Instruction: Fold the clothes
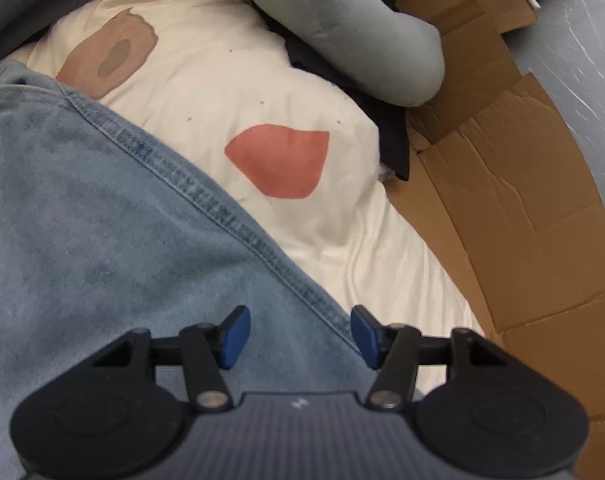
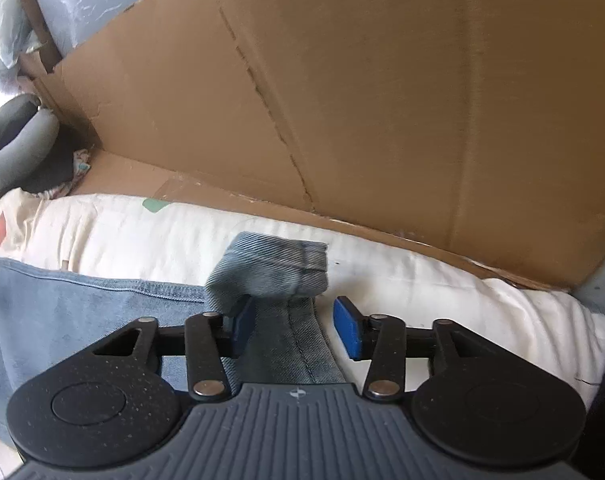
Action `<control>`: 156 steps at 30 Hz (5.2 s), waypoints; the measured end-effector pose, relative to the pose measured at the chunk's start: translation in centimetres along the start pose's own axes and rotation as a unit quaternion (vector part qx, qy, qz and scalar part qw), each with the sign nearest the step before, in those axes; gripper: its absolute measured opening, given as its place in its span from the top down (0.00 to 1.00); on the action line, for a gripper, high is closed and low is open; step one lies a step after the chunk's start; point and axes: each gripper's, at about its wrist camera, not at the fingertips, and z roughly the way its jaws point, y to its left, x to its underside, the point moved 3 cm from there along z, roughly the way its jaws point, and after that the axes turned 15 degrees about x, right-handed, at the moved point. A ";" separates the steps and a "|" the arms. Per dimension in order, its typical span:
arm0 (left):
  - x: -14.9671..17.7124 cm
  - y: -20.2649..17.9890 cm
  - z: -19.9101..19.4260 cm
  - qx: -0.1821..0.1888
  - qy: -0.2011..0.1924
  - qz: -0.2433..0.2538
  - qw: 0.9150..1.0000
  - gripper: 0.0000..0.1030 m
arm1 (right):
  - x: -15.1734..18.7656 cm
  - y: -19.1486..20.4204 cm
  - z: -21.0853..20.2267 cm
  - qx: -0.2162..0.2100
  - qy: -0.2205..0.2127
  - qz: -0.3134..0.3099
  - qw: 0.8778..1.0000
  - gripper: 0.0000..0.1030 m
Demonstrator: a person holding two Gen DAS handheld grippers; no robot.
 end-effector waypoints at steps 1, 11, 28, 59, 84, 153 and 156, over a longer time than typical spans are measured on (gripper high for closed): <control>0.1 0.0 -0.1 0.002 0.001 0.000 1.000 0.43 | -0.1 0.4 0.3 -0.005 0.001 -0.008 1.000 0.44; 1.3 0.4 0.3 0.006 0.012 -0.002 1.000 0.42 | -0.4 4.0 2.5 -0.042 0.001 -0.084 0.996 0.44; 2.4 -2.4 2.7 0.028 0.038 0.032 0.998 0.34 | -1.3 -1.4 -2.3 0.034 -0.023 -0.061 0.997 0.97; 12.4 -17.4 13.5 0.051 0.293 0.580 0.759 0.71 | -2.8 -4.8 -4.3 0.105 -0.063 -0.023 0.992 0.97; 12.2 -17.0 12.3 0.040 0.242 0.559 0.792 0.55 | -1.8 -5.7 2.9 0.156 0.007 -0.008 0.988 0.68; 15.0 6.2 -12.5 -0.200 0.095 0.297 0.929 0.54 | 4.7 -7.2 -9.0 0.172 -0.020 0.038 0.984 0.93; 14.6 6.4 -13.0 -0.196 0.105 0.297 0.929 0.63 | 4.6 -7.2 -8.9 0.171 -0.020 0.036 0.984 0.93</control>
